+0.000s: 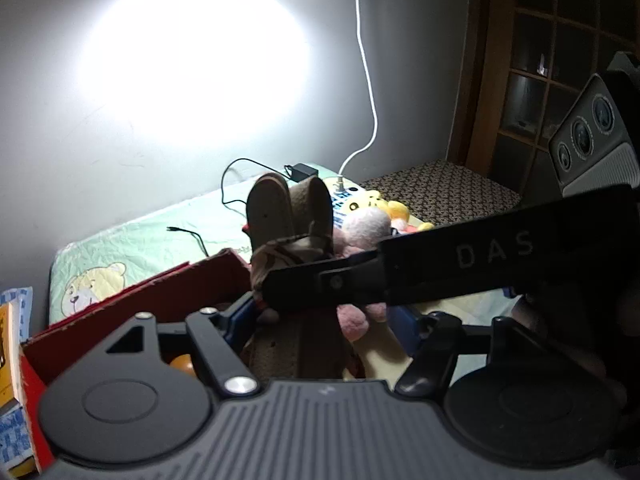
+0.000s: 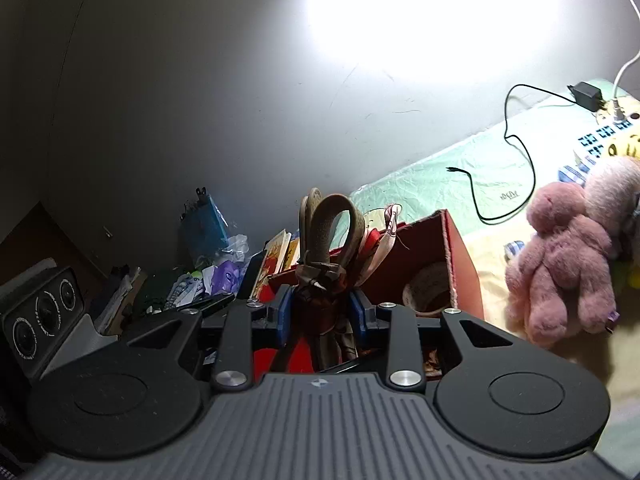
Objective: Organize objects
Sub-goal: 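Lift the cord bundle with the right gripper and carry it over the box, then lower the cord bundle into the box beside the gourd and open the right gripper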
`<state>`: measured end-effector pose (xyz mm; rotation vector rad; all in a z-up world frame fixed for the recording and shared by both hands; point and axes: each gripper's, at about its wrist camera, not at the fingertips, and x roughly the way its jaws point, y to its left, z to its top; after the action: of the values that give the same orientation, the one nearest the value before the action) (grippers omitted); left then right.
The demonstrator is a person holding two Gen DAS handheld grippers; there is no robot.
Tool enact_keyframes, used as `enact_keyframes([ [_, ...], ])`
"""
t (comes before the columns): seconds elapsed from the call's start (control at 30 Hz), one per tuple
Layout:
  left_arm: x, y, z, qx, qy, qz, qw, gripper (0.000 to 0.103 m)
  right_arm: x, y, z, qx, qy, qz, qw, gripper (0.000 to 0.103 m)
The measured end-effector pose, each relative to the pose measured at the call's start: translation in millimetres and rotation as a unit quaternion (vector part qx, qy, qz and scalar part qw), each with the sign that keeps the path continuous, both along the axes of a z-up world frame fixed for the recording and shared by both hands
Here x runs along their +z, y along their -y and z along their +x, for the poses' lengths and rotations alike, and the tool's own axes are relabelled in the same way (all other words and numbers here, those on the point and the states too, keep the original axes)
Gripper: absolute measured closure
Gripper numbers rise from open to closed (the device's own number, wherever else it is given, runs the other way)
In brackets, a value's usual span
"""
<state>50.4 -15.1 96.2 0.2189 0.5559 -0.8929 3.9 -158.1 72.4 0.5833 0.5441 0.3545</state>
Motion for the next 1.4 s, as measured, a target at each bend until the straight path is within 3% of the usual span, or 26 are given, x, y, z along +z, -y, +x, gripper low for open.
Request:
enact_keyframes([
  [0.27, -6.1, -39.8, 47.3, 0.057, -0.046, -0.016, 0.9972, 0.034, -2.5, -44.2, 53.6, 0.054, -0.013, -0.036, 0.998, 0.07],
  [0.5, -32.0, -56.8, 87.7, 0.095, -0.099, -0.009, 0.9905, 0.035, -20.3, -77.8, 93.6, 0.092, -0.064, -0.058, 0.992, 0.07],
  [0.73, -70.6, -78.9, 109.5, 0.12, -0.181, 0.006, 0.976, 0.035, -49.7, -107.7, 132.7, 0.139, -0.153, -0.109, 0.972, 0.071],
  [1.0, -104.2, -76.9, 132.2, 0.133, -0.242, 0.042, 0.9603, 0.035, -76.0, -129.3, 160.2, 0.189, -0.229, -0.162, 0.941, 0.072],
  [1.4, -117.8, -71.8, 148.1, 0.15, -0.253, 0.1, 0.9505, 0.033, -106.0, -131.5, 179.6, 0.199, -0.284, -0.17, 0.922, 0.077],
])
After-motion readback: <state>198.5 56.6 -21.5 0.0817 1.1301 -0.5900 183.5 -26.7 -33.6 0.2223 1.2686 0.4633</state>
